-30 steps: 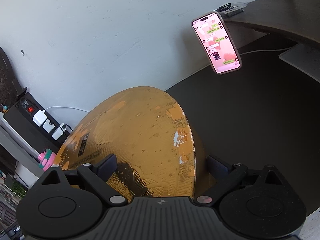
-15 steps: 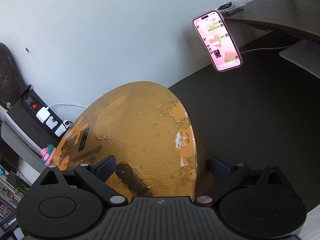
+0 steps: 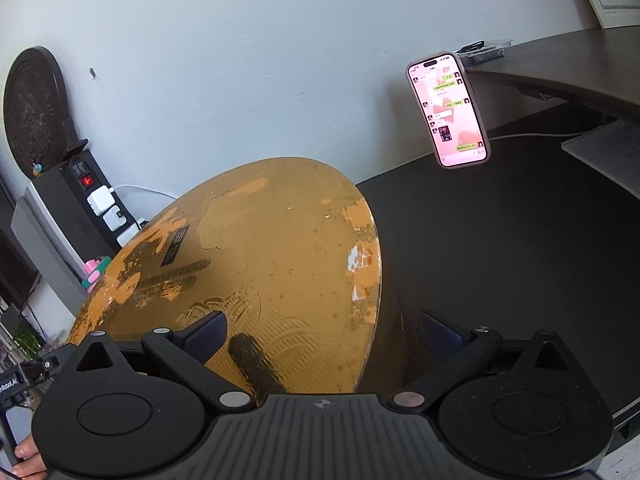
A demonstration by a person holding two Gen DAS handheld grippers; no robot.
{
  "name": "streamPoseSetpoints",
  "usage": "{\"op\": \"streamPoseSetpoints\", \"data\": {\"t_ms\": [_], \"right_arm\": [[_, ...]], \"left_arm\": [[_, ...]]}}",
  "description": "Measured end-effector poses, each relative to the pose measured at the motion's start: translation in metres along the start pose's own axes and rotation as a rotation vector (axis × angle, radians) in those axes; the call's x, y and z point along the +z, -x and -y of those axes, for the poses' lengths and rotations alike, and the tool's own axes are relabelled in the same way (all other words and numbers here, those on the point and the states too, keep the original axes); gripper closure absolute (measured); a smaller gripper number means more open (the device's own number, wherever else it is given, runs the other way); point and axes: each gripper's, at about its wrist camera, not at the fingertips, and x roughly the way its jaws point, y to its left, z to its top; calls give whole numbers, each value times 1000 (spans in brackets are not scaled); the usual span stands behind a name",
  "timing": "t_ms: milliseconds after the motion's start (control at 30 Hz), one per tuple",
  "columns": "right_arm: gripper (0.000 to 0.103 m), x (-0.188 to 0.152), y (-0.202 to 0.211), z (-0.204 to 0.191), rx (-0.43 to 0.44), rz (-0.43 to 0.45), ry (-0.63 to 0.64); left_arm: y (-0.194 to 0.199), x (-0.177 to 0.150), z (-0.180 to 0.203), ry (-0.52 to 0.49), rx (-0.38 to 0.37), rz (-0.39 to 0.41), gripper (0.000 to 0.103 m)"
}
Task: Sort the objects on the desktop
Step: 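Carry the gold lid over the open box with both grippers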
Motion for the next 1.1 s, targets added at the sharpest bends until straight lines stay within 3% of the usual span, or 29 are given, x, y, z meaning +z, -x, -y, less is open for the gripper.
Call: {"op": "streamPoseSetpoints", "data": {"t_ms": [100,400,667,1100], "right_arm": [[0,-3,-3,2,10,16,-12],[0,-9,-13,1,43,64,-18],[3,6,-3,-18,-20,83,-13],[4,49,6,-55,-17,156,56]], "left_arm": [[-3,0,-3,18,-33,-1,0],[-10,-3,0,3,-17,-24,0],[-9,6,0,37,-41,-37,0],[8,53,4,20,-31,85,0]]}}
